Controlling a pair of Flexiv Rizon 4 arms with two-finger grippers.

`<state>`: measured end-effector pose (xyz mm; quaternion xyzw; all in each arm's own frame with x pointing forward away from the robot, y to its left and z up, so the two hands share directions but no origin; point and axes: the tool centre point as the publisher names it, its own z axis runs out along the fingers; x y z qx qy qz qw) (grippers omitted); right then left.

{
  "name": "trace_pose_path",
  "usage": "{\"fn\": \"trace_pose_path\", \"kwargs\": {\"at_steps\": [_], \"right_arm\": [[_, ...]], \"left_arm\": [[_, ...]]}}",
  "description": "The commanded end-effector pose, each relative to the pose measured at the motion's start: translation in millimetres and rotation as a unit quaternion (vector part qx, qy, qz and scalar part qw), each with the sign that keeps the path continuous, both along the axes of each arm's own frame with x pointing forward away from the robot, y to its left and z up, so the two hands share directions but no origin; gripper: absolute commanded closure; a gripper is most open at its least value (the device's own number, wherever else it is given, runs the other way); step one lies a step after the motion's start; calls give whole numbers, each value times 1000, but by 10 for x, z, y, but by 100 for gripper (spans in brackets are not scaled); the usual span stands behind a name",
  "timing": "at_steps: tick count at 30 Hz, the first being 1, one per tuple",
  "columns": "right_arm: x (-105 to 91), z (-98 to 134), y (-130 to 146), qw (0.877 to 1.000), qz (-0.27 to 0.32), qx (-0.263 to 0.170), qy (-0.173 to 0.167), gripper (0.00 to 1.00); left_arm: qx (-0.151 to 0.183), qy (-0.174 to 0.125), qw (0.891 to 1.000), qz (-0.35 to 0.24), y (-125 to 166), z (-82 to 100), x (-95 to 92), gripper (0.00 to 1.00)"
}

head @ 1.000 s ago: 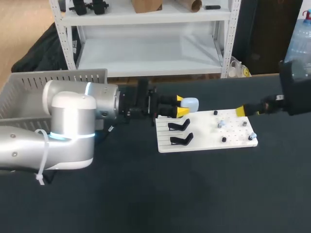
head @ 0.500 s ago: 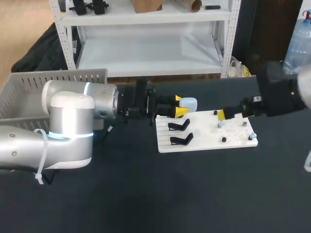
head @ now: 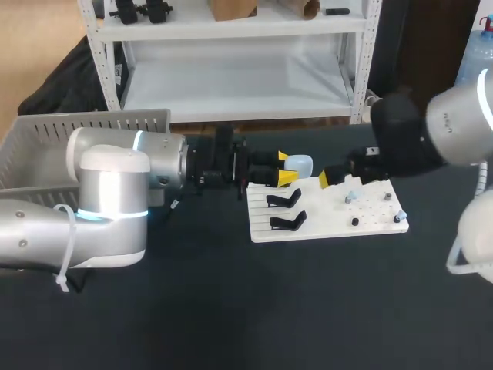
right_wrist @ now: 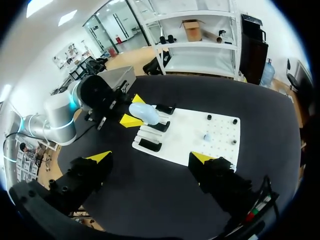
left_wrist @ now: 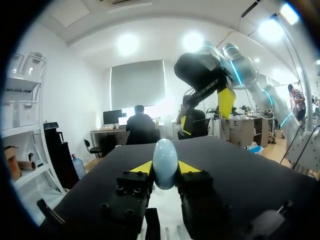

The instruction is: Pick up each earbud case from the left stands, insert the matching earbuds, close the lid, and place the case in the box.

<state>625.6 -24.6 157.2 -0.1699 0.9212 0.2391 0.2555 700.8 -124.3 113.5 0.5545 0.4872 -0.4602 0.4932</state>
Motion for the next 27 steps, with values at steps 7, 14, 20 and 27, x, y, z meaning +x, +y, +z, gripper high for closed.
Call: {"fn": "trace_pose_path", "kwargs": {"at_steps": [7,14,20,27], "right_arm": [[162,-113,161,999,-17,-28,4,0],[264,-165,212,999,-20,-25,12,0],[348,-212,253,999,-22,-24,18,0],[427,-279,267,999,-25,-27,26,0]], "left_arm": [[-2,-1,1000,0,1,-11,6,100],[-2,-1,1000,0,1,-11,6,100],[-2,-1,1000,0,1,-11,6,100],[-2,-1,1000,0,1,-11,6,100]]}}
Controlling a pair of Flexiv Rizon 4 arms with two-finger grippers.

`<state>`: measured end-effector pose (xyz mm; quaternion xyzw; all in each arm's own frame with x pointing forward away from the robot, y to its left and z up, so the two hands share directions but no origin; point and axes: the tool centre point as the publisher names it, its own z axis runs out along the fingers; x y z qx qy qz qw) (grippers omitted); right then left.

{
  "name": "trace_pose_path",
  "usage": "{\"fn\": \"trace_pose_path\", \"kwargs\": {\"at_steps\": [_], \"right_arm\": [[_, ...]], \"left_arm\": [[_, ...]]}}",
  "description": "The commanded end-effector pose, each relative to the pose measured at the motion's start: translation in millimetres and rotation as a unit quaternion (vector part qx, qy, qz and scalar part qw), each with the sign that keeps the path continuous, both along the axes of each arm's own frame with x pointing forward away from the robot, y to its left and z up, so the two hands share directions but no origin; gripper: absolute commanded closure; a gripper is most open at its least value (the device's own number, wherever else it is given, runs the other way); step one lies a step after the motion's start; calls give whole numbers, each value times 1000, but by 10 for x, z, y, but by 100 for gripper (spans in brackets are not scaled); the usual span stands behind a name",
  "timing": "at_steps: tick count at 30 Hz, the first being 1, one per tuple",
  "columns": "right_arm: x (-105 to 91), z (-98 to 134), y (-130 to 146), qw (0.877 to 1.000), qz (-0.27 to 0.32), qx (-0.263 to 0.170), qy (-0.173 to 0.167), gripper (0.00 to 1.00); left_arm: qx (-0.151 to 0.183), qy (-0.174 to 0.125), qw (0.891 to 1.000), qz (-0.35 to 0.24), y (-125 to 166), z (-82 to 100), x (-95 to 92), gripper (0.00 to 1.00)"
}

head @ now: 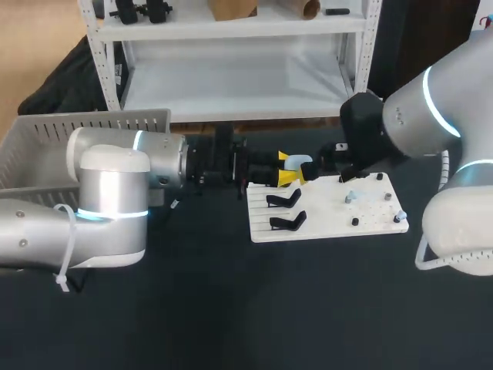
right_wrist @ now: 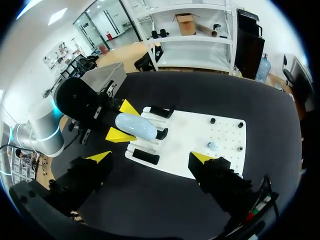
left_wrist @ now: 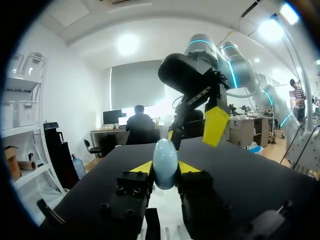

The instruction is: Pick up each earbud case from the left stands, insert the matching earbuds, close the lid, and place the case in the box.

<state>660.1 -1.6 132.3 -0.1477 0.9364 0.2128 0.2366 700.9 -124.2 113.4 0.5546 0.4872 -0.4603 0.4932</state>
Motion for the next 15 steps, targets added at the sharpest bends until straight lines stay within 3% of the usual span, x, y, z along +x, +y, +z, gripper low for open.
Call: {"fn": "trace_pose_path", "kwargs": {"at_steps": [1,15], "right_arm": [[94,-34,37,1000,-1,-2,5,0],[218,-68,28,1000,-12,-2,6,0]], "left_arm": [[-2,-1,1000,0,1,-10,5,100],[-2,-1,1000,0,1,-10,5,100]]}}
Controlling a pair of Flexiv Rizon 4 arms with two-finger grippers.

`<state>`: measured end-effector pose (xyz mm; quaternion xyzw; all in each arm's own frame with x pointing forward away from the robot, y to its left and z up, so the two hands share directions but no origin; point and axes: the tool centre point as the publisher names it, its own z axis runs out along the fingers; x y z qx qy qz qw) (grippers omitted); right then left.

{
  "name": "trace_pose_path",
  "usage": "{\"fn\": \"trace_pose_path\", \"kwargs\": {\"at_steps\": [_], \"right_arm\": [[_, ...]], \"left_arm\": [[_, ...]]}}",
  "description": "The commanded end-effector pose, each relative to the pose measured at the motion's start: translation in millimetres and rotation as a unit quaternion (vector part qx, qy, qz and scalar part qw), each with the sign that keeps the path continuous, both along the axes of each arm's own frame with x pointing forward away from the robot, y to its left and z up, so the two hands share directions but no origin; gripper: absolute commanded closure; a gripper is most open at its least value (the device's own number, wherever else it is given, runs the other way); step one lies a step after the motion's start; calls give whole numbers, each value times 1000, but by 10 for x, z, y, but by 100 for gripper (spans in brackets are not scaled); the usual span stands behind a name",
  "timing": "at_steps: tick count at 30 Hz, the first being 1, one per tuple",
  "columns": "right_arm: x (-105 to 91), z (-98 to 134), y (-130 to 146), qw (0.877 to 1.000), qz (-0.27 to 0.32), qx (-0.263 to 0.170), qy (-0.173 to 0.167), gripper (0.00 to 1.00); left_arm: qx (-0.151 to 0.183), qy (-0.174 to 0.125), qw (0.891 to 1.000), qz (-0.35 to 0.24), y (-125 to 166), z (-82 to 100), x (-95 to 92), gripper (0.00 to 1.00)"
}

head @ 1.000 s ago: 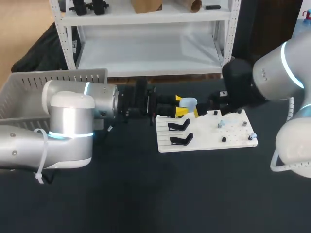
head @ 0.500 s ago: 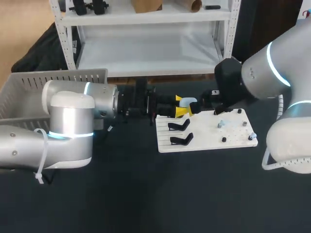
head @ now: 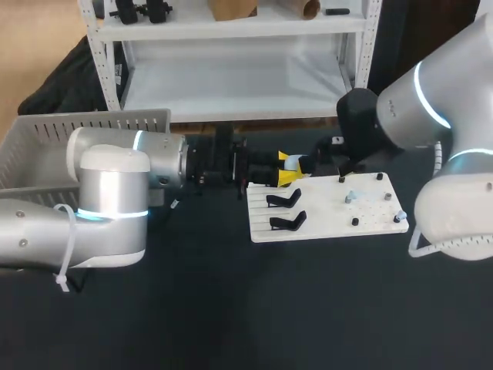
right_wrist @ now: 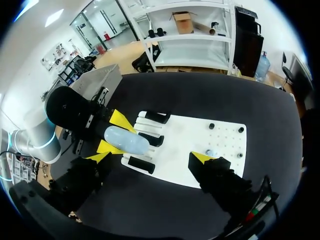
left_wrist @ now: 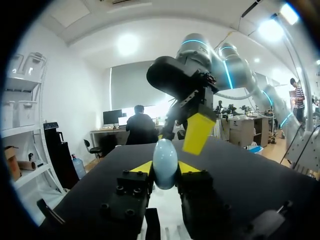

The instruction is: Pick up each earbud case from the left stands, insert the matching earbuds, close the lid, and place the case in the box.

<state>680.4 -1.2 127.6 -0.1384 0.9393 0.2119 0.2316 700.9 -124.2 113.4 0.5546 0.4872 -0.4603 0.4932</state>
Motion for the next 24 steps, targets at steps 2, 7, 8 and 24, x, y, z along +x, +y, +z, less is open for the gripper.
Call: {"fn": "trace_pose_path", "kwargs": {"at_steps": [2,7,8,24], "right_arm": [[20,-26,23,1000,-5,-3,-1,0],[36,-36,10,1000,-7,-4,0,0],[38,-35,7,1000,-7,-4,0,0],[69,-40,-19,1000,-18,-5,-1,0]], "left_arm": [[-2,-1,1000,0,1,-10,5,100],[-2,-1,1000,0,1,-10,5,100],[-2,-1,1000,0,1,-10,5,100],[-2,-1,1000,0,1,-10,5,100]]}}
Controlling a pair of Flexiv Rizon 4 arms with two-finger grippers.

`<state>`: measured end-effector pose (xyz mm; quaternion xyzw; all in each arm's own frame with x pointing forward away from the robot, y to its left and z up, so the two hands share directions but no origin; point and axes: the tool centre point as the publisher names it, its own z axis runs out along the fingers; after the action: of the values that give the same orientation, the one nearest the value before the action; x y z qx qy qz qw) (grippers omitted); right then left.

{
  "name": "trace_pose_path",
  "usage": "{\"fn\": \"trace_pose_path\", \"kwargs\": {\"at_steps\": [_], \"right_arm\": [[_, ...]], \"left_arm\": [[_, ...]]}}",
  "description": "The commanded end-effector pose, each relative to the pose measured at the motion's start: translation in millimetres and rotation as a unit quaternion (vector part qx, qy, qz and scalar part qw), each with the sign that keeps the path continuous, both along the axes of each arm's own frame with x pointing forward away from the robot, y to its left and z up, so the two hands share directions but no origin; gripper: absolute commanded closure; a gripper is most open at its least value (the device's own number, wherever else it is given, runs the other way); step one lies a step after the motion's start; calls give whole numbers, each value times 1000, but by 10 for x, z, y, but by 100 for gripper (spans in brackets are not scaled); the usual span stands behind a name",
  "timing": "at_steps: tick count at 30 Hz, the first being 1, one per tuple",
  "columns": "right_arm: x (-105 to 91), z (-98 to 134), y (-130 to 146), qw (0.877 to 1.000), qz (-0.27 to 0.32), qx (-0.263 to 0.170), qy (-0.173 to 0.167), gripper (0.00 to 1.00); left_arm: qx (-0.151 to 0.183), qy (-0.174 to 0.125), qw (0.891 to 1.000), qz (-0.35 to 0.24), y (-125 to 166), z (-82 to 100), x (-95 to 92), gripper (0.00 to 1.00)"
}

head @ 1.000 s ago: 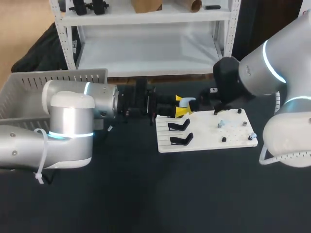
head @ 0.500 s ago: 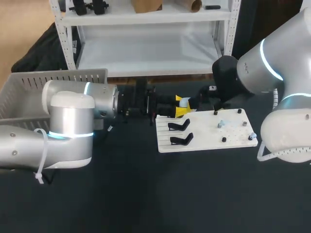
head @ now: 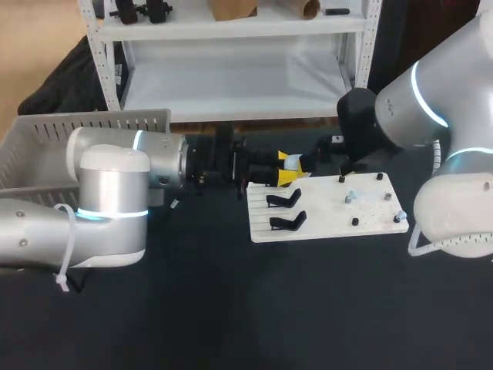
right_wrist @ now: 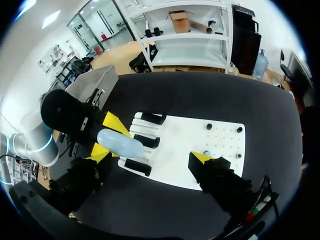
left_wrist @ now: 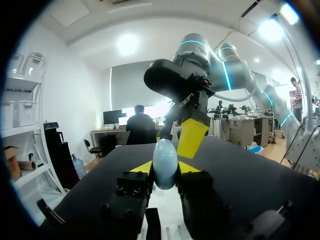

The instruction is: Pick up each earbud case from the left stands, insert the matching earbuds, close the lid, and place the case in the box.

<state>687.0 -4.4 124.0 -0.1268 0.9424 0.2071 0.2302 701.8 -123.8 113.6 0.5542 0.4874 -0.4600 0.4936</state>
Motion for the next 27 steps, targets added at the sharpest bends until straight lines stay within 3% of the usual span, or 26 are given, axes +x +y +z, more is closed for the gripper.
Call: {"fn": "trace_pose_path", "kwargs": {"at_steps": [1,17,27], "right_arm": [[5,3,11,1000,-6,-2,-5,0],[-10,273,-76,999,-12,8,-34,0],[-155,434,-600,997,-38,-53,-51,0]], "left_arm": [[-2,-1,1000,-1,-3,-12,-4,100],[-2,-1,1000,-1,-3,-12,-4,100],[-2,-1,1000,-1,-3,-12,-4,100]]}}
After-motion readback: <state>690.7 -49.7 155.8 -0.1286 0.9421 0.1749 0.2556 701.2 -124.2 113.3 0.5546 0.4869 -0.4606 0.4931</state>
